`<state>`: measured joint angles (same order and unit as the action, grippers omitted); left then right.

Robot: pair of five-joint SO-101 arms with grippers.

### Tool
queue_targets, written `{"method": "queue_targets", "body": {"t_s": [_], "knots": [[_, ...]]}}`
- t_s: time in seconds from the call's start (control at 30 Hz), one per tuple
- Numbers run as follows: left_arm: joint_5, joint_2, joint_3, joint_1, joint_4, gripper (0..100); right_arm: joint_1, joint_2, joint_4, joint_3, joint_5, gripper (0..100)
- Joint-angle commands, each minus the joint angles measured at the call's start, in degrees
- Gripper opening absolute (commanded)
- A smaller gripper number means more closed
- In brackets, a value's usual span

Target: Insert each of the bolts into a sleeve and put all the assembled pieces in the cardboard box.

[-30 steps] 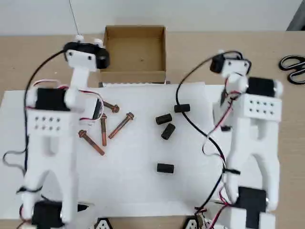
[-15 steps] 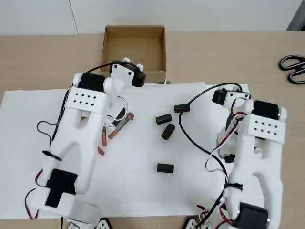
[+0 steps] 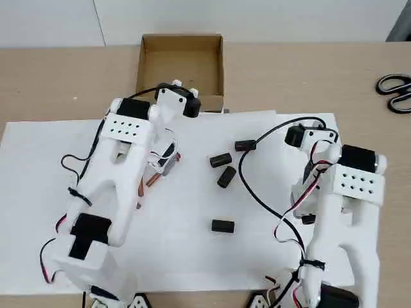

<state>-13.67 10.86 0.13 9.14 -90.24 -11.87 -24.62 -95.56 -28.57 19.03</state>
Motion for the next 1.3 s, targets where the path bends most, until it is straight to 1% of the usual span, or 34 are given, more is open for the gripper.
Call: {"method": "queue_targets", "body": {"t_s": [0.0, 0.2, 0.43, 0.73, 0.87, 1.03, 1.1, 1.27], "knots": [[-0.2, 0.4, -2.4, 0.4, 3.3, 13, -0.5, -1.7, 0.1, 0.4, 0.4, 0.3], [-0.2, 3.6, -2.4, 0.4, 7.4, 13, -0.5, -1.7, 0.1, 0.4, 0.4, 0.3], [-0.2, 6.2, -2.4, 0.5, 10.4, 13, -0.2, -1.7, 0.2, 0.4, 0.4, 0.3], [0.3, 9.6, -2.4, 4.7, 14.3, 13, -0.2, -1.6, 0.9, 0.4, 0.4, 0.3], [0.4, 12.0, -2.4, 4.4, 14.7, 13, -0.2, -1.6, 0.8, 0.4, 0.5, 0.3], [0.3, 13.2, -2.4, 2.4, 15.4, 13, -0.2, -1.6, 0.8, 0.4, 0.5, 0.3], [0.3, 13.8, -2.4, 1.6, 15.9, 11, -0.2, -1.6, 0.9, 0.4, 0.5, 0.3], [0.3, 16.3, -2.4, 1.6, 16.3, 0, -0.2, -1.6, 0.9, 0.4, 0.5, 0.3]]}}
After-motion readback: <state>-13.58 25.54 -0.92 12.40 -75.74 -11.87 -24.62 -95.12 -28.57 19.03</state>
